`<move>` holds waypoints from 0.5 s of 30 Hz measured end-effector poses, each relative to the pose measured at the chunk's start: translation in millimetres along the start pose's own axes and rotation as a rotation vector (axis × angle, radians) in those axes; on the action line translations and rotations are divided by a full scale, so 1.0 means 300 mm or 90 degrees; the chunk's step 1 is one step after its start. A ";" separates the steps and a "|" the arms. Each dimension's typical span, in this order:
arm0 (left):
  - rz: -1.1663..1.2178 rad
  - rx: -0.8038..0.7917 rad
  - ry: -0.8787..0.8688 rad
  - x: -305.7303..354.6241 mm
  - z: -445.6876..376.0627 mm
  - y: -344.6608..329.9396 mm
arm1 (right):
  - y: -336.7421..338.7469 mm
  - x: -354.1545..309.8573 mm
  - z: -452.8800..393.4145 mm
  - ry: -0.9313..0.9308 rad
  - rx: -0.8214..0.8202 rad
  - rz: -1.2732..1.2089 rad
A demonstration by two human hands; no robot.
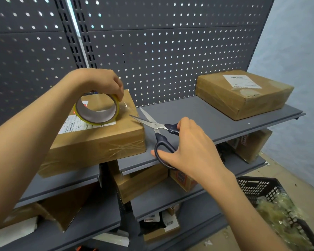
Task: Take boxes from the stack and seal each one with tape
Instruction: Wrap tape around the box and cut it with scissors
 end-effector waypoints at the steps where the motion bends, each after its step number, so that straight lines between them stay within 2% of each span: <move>1: 0.003 -0.003 0.001 -0.002 -0.002 -0.002 | -0.006 -0.006 0.003 0.003 -0.008 0.005; 5: 0.009 -0.009 -0.005 0.003 0.000 -0.005 | -0.026 -0.032 0.012 0.013 -0.017 0.012; 15: -0.016 0.031 0.010 0.006 0.016 0.009 | -0.058 -0.099 -0.033 0.003 0.035 0.056</move>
Point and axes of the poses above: each hand's wrist, its own z-axis away from the middle knuckle, its own y-axis out of the back of the hand, x = y × z, the point moved 9 cm from there along -z, towards the middle knuckle, and after that the axes turned 15 degrees about -z, right-handed, at the moved point
